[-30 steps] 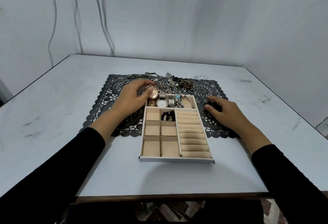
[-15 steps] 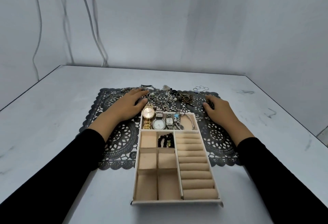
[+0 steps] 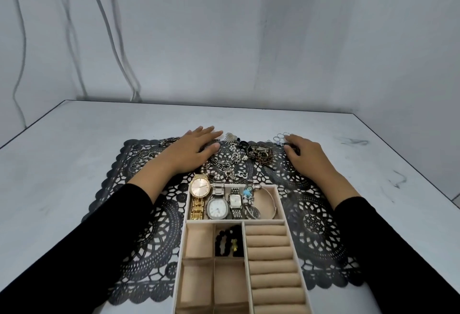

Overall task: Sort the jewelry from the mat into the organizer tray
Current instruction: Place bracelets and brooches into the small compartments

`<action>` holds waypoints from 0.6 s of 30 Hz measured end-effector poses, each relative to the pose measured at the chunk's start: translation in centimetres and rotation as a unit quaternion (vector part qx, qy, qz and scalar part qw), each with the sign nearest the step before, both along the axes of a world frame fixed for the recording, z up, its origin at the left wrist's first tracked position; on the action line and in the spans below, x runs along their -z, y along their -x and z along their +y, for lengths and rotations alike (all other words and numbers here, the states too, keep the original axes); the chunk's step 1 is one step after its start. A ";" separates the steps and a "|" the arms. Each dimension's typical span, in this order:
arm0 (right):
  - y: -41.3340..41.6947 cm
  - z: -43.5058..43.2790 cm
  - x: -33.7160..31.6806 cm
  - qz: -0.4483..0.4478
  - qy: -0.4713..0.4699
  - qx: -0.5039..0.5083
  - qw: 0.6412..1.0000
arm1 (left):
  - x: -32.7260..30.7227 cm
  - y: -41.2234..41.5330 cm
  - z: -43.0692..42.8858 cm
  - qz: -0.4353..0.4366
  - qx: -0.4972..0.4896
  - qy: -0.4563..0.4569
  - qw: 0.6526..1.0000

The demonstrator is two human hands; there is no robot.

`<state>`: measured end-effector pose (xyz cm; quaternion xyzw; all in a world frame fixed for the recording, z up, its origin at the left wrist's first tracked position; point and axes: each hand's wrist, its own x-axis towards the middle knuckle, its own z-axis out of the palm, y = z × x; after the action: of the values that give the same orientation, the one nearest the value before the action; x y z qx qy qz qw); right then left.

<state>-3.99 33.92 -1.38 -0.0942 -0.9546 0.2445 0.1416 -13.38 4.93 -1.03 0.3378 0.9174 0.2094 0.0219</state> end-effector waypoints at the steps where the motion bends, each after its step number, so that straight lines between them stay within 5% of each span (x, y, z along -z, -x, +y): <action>1: 0.1 0.0 0.1 0.001 0.001 -0.007 1.000 | 0.0 0.2 0.2 0.000 0.004 0.002 1.000; 12: 0.3 -1.9 -0.2 0.072 0.090 -0.085 0.990 | 0.2 0.8 0.2 -0.002 0.024 -0.017 1.000; 18: 0.8 -4.3 -0.5 0.074 0.094 -0.160 0.980 | -0.1 0.4 -0.3 -0.016 -0.004 -0.104 0.994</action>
<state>-4.81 29.64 -0.84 0.0655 -0.9169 0.3591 0.1611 -13.80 4.67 -0.98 0.3314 0.8913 0.3093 0.0006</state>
